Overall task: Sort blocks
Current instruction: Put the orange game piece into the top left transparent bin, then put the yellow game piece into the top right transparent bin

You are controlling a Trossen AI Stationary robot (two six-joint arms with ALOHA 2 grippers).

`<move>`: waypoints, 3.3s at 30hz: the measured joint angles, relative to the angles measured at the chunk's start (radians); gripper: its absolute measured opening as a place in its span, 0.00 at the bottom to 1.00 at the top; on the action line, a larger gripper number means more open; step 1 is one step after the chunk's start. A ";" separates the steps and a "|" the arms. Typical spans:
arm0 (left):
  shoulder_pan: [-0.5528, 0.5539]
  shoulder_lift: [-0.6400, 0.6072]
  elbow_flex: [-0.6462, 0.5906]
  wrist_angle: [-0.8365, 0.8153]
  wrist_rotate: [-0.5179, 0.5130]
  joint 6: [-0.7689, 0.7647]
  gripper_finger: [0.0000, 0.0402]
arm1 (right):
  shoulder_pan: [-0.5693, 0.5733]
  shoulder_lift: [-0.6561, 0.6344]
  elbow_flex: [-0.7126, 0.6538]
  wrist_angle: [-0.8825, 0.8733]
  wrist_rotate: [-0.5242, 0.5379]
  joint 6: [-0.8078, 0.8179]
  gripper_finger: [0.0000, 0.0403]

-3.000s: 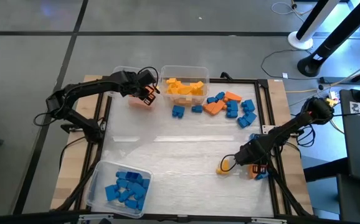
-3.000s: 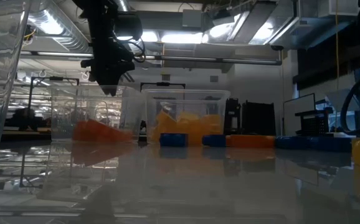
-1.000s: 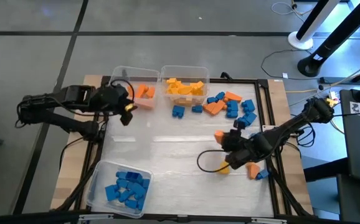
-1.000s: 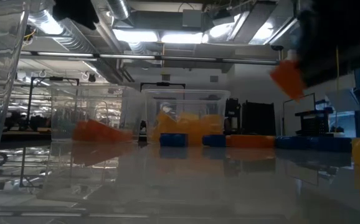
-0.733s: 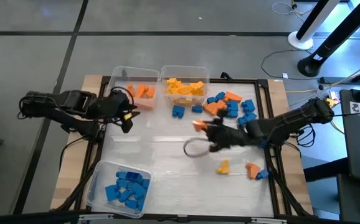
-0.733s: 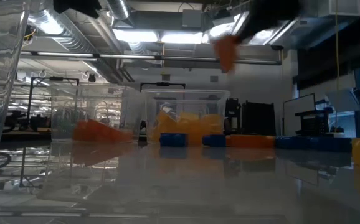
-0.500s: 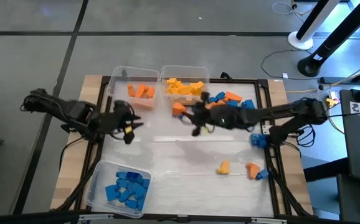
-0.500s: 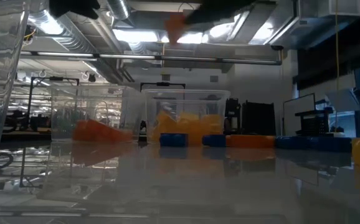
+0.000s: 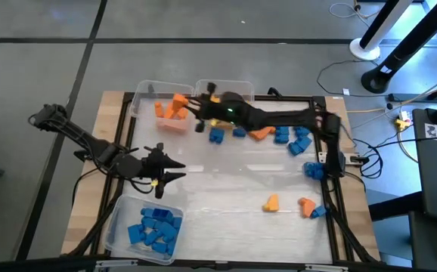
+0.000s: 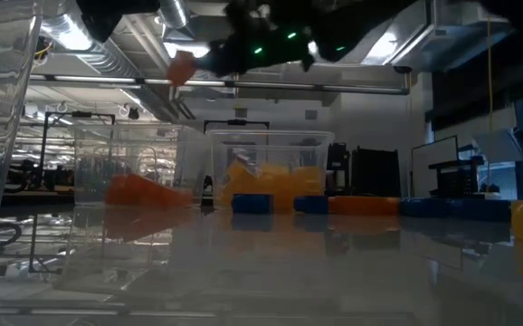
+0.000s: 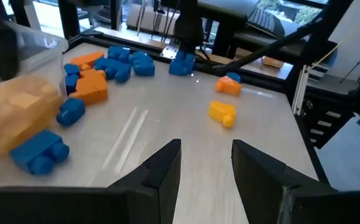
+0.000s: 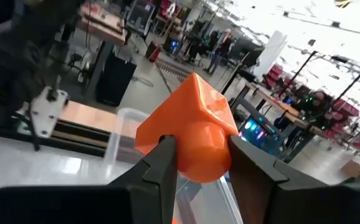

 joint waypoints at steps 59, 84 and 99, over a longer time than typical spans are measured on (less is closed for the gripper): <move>0.230 0.711 0.231 0.538 0.530 0.175 0.33 | 0.324 -0.427 0.265 -1.858 0.434 0.230 0.70; 0.269 1.345 0.843 0.484 0.552 0.499 0.33 | 0.780 -0.434 0.255 -2.059 0.630 0.715 0.70; 0.269 1.409 0.880 0.496 0.545 0.418 0.52 | 0.817 -0.434 0.255 -2.059 0.677 0.738 0.70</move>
